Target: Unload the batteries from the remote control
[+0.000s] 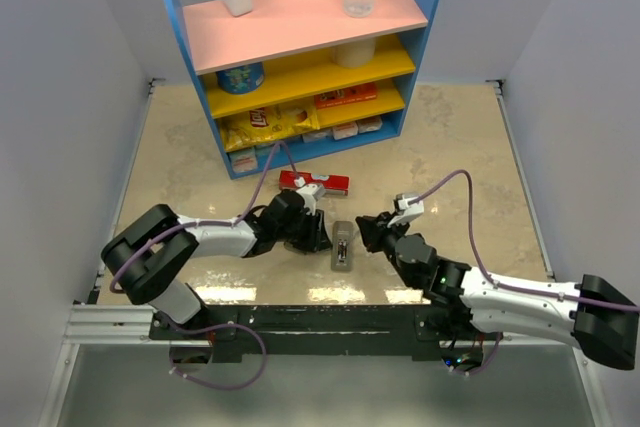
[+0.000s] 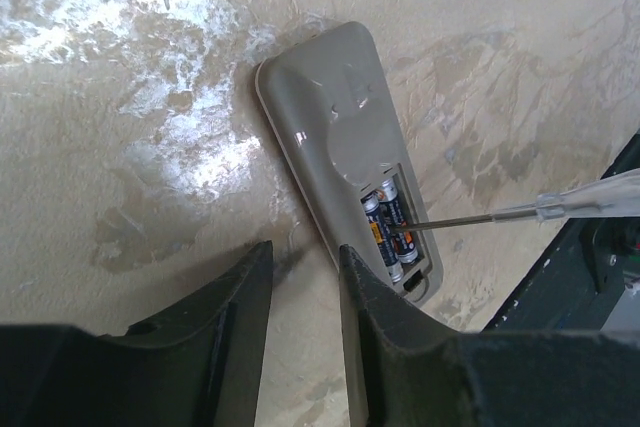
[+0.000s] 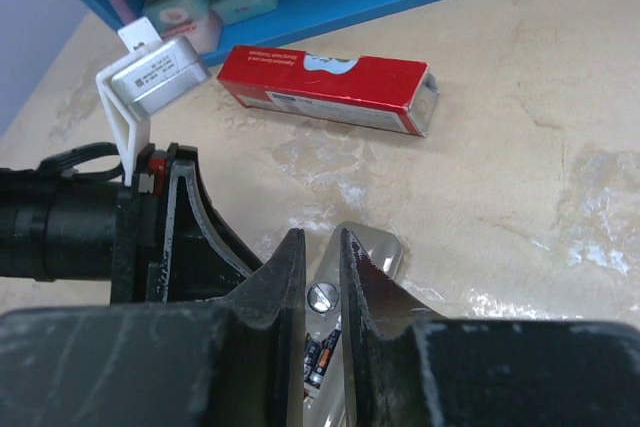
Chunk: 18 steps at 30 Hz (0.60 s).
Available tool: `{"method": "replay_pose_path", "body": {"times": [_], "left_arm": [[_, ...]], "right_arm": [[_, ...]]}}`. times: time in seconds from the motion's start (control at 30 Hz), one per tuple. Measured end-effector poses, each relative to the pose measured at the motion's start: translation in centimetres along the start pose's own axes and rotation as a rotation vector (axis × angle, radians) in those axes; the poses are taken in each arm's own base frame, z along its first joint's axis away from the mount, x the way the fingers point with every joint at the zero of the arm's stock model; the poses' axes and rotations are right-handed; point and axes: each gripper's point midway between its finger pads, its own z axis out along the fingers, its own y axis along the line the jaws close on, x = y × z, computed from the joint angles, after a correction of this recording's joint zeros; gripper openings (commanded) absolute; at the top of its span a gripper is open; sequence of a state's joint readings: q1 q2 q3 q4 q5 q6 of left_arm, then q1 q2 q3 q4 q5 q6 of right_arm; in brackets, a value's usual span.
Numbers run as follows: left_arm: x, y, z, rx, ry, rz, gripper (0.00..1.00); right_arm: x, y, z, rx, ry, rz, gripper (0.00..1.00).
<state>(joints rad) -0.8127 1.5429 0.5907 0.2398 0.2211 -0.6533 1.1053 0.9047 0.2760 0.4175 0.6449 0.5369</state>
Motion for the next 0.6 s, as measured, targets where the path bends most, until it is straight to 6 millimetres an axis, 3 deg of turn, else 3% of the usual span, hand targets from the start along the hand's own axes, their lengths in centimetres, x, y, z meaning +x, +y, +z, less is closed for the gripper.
{"method": "replay_pose_path", "body": {"times": [0.6], "left_arm": [[0.1, -0.4, 1.4, 0.055, 0.002, -0.015, 0.33]], "right_arm": [[1.5, -3.8, -2.0, 0.095, -0.051, 0.308, 0.0]]}}
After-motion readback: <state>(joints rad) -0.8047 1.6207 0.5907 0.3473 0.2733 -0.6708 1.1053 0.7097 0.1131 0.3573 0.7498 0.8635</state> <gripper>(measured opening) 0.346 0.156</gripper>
